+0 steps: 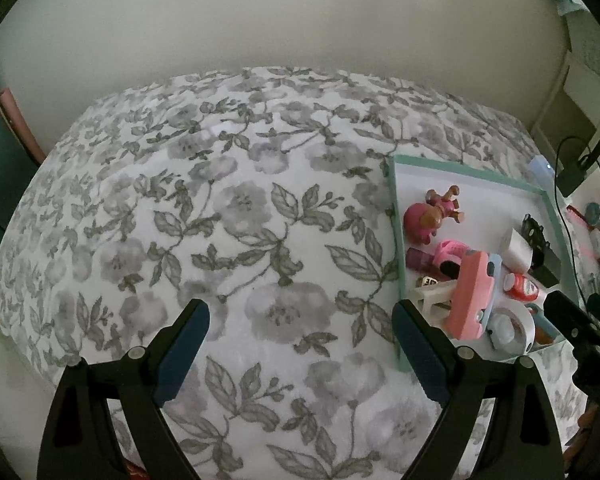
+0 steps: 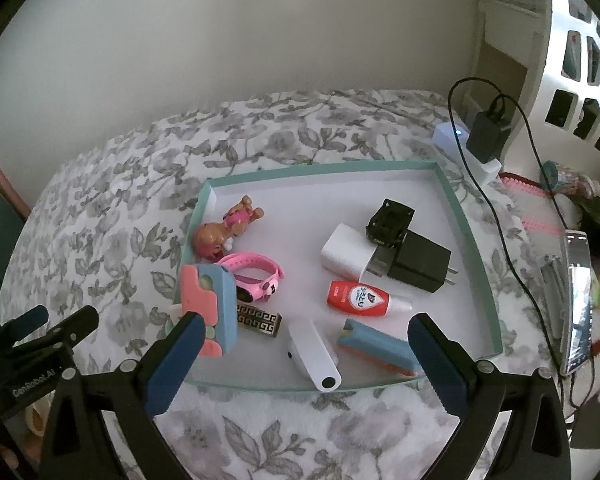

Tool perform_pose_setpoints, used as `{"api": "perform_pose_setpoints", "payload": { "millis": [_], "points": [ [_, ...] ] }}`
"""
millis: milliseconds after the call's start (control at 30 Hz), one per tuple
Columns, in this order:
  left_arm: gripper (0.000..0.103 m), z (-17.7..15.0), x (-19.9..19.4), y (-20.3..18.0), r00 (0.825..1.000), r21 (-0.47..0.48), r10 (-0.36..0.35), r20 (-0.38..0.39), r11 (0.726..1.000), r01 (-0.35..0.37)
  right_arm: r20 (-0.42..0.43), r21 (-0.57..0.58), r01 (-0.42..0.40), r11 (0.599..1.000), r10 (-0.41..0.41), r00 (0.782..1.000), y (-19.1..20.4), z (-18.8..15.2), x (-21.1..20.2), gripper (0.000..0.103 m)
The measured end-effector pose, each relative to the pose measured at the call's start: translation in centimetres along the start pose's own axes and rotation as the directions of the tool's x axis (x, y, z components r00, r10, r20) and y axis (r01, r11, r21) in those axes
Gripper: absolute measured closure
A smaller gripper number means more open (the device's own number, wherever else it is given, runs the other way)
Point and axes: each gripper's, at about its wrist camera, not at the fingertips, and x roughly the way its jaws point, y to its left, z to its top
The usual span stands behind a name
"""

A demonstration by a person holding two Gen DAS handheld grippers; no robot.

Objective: Organize rigid objects

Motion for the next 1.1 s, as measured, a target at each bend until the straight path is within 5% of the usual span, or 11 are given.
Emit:
{"api": "perform_pose_setpoints", "payload": {
  "millis": [1100],
  "points": [
    [0.010, 0.24, 0.43, 0.33, 1.000, -0.023, 0.013, -0.008, 1.000, -0.014, -0.010, -0.003, 0.012, 1.000, -0.012, 1.000, -0.07, -0.05, 0.22, 0.000]
  ]
}}
